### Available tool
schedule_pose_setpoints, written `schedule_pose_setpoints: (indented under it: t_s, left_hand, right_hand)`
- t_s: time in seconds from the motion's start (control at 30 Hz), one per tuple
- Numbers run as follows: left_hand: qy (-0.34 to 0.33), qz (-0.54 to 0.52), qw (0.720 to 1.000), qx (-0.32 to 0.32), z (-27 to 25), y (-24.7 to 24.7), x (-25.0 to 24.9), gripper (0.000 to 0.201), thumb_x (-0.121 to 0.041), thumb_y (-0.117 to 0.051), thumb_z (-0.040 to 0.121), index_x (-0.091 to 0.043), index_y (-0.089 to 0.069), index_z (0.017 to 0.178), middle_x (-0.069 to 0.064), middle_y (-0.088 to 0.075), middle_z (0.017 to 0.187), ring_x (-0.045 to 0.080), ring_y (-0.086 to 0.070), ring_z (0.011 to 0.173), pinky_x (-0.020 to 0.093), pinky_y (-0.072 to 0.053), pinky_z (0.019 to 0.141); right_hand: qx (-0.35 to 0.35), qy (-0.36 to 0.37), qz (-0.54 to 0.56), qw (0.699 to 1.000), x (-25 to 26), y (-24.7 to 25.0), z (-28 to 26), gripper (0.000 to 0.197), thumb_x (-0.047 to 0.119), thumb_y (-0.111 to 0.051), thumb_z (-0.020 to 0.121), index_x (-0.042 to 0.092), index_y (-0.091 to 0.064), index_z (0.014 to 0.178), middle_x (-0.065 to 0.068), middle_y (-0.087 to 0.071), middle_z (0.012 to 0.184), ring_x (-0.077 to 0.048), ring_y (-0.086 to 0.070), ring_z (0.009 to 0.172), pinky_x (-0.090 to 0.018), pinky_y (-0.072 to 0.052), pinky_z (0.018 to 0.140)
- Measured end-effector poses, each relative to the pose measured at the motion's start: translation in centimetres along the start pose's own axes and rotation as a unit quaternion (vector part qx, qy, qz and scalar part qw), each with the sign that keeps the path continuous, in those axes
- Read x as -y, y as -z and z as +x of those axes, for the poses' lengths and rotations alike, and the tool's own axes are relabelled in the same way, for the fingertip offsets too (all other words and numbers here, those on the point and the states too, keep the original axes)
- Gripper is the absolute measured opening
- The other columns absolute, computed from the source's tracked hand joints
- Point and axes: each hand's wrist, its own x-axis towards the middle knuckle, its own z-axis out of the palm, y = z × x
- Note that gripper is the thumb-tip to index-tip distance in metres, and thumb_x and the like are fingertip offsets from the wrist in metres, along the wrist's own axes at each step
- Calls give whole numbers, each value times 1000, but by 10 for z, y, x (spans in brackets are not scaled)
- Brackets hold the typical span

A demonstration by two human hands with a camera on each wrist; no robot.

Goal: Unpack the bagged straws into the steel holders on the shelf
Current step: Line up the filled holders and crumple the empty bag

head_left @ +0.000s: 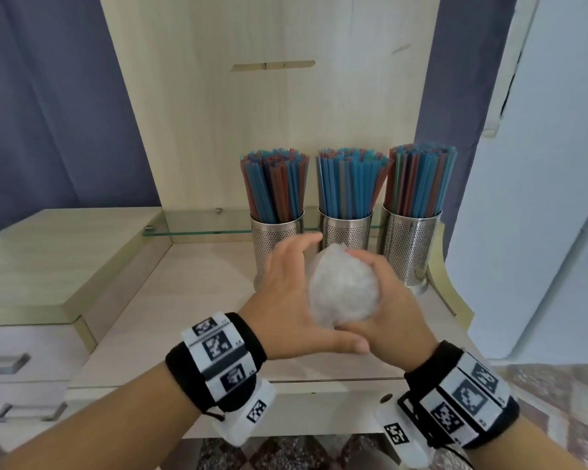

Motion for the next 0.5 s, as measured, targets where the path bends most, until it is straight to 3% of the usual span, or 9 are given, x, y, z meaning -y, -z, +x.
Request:
schedule_pose_setpoints:
  t_s: [0.07,0.17,0.23,0.27,0.3,0.37,0.4,0.43,0.5]
  left_hand:
    - [-137,39,988,-58,0,-9,0,129,-73,-79,46,-40,-5,147,-6,-8,156,19,-12,147,52,-24,117]
    - [-251,33,962,-103,6,-24,4,105,-56,-84,59,-30,-30,145,8,-33,149,21,-32,141,54,-34,111]
    - [-261,38,959,-104,9,-28,3,94,-45,-89,58,-17,-42,133,10,-49,135,24,-48,128,49,-41,103]
    - [-266,41,956,-113,11,-29,3,87,-43,-89,60,-14,-45,128,11,-55,128,25,-53,121,48,-44,99]
    - [-266,42,955,-122,11,-29,1,80,-44,-86,63,-13,-46,125,12,-58,122,26,-56,115,47,-47,95]
    - [-243,20,959,-143,11,-27,1,73,-46,-79,65,-14,-46,121,9,-60,118,28,-58,108,48,-50,89]
    - [-225,0,963,-150,11,-26,-2,73,-45,-79,63,-15,-46,121,6,-58,117,29,-59,107,48,-51,87]
    - [-211,-15,965,-155,12,-27,-5,75,-42,-81,61,-17,-45,121,4,-57,117,28,-59,106,47,-52,86]
    - [-201,-38,970,-130,10,-35,-16,77,-34,-84,56,-20,-45,121,2,-57,114,26,-60,105,44,-52,85]
  right_hand:
    - [-34,-38,26,998,-1,3,0,77,37,-80,48,37,-50,119,20,-63,108,3,-60,102,-14,-48,77]
    - [36,-26,114,993,9,2,-1,65,23,-78,58,13,-55,118,4,-68,106,-9,-66,101,-26,-53,80]
    - [105,-41,171,979,19,6,-7,56,12,-75,70,6,-51,120,4,-64,108,-6,-63,104,-22,-51,84]
    - [141,-51,191,970,22,11,-11,58,15,-75,76,9,-47,126,8,-62,114,-2,-61,107,-19,-50,85]
    - [156,-74,195,965,22,18,-17,71,30,-77,77,18,-40,136,15,-57,123,3,-58,112,-17,-48,87]
    - [92,-129,146,976,22,35,-31,108,73,-74,59,46,-16,147,28,-38,140,10,-45,125,-14,-44,89]
    - [37,-117,93,988,22,43,-39,114,85,-67,53,53,-10,147,31,-29,145,11,-38,130,-14,-40,93]
    - [-3,-78,48,996,22,48,-46,115,88,-64,54,53,-9,148,30,-23,150,9,-32,136,-18,-36,100]
    - [-21,43,-32,998,18,50,-58,114,78,-69,61,42,-12,153,14,-10,161,-9,-19,149,-38,-28,116]
